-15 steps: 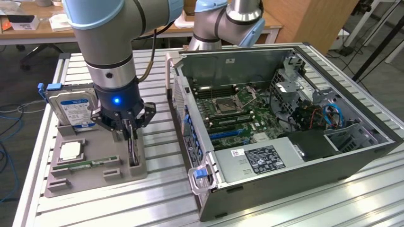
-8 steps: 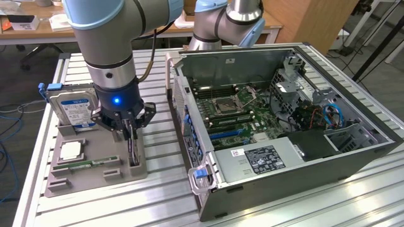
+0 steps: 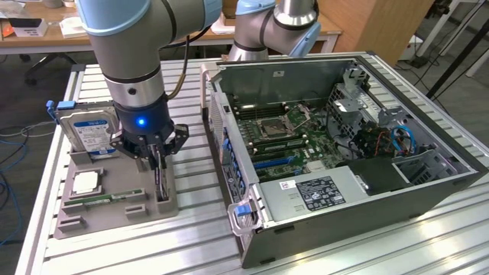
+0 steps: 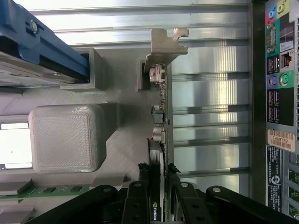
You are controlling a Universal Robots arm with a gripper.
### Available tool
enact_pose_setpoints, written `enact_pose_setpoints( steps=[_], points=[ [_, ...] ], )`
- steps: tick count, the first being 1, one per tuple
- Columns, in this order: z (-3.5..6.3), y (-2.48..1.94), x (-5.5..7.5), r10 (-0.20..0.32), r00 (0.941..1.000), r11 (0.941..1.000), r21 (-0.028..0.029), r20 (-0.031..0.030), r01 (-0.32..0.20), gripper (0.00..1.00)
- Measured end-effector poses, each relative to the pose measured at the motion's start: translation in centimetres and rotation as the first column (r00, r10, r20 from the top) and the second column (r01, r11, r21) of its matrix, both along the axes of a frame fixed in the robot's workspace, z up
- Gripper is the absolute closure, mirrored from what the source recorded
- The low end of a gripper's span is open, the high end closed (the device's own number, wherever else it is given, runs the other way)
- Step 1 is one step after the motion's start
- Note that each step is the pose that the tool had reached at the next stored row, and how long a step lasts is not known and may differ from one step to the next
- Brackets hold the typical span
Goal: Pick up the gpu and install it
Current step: 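Pick up the gpu and move the gpu toward the slot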
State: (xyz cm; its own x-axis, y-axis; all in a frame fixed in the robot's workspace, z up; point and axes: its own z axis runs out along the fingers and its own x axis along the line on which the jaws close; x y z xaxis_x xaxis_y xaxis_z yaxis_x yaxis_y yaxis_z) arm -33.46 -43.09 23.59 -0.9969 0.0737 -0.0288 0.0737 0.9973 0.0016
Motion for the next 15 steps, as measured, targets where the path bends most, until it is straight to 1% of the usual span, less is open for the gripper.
enact_pose_setpoints(
  steps=[15],
  points=[
    [0.00, 0.00, 0.00, 0.000, 1.0000, 1.0000, 0.0001, 0.0000, 0.000, 0.74]
  ],
)
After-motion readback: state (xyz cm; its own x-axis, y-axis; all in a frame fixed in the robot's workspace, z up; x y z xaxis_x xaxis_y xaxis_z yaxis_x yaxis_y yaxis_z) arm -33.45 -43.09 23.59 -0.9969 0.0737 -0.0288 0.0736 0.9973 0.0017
